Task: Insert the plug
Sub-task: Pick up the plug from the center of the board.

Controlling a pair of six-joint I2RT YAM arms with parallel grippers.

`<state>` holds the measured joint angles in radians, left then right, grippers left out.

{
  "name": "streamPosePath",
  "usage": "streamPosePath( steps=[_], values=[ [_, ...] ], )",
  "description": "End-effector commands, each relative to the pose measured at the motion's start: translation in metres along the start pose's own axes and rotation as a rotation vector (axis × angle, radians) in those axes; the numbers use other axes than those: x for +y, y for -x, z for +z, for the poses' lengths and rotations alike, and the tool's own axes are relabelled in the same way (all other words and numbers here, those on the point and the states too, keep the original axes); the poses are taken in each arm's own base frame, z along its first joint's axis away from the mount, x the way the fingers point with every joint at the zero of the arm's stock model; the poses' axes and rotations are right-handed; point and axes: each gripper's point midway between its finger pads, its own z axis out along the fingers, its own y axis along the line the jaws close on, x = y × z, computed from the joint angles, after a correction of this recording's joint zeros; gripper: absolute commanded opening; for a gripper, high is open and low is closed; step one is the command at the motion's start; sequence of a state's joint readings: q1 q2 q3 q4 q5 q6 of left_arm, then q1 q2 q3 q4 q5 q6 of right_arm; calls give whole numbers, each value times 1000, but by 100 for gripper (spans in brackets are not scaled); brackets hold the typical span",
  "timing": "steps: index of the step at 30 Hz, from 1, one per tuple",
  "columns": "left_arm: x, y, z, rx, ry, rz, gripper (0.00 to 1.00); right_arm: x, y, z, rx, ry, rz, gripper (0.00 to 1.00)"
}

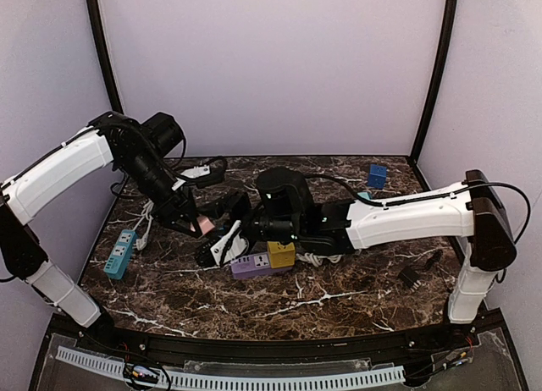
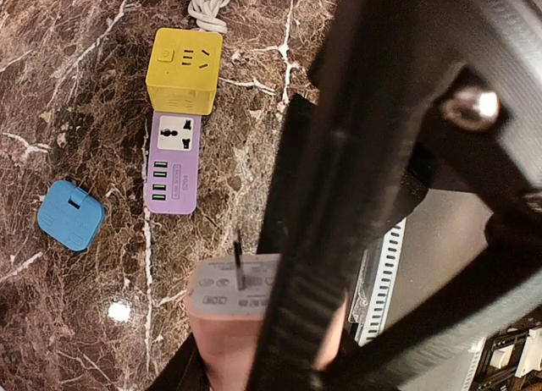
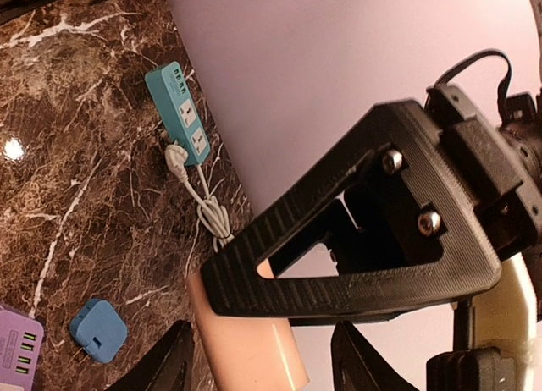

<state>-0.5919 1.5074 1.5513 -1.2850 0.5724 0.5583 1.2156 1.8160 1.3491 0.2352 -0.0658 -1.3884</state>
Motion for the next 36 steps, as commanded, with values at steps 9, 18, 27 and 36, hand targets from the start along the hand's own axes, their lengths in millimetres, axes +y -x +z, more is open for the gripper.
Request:
streamPosePath(
  steps=[9, 18, 27, 36],
  values=[
    [-13, 4, -5, 6, -50, 22, 1, -5, -1, 3, 13, 5, 15, 0],
    [-6, 34, -64, -54, 176, 108, 98, -37, -1, -24, -60, -54, 527, 0],
    [-34, 57, -146, -240, 430, 392, 95, -82, 21, -63, -404, -47, 969, 0],
    [-75, 90, -127, -300, 433, 621, 60, -98, 28, -83, -485, -107, 1019, 0]
  ],
)
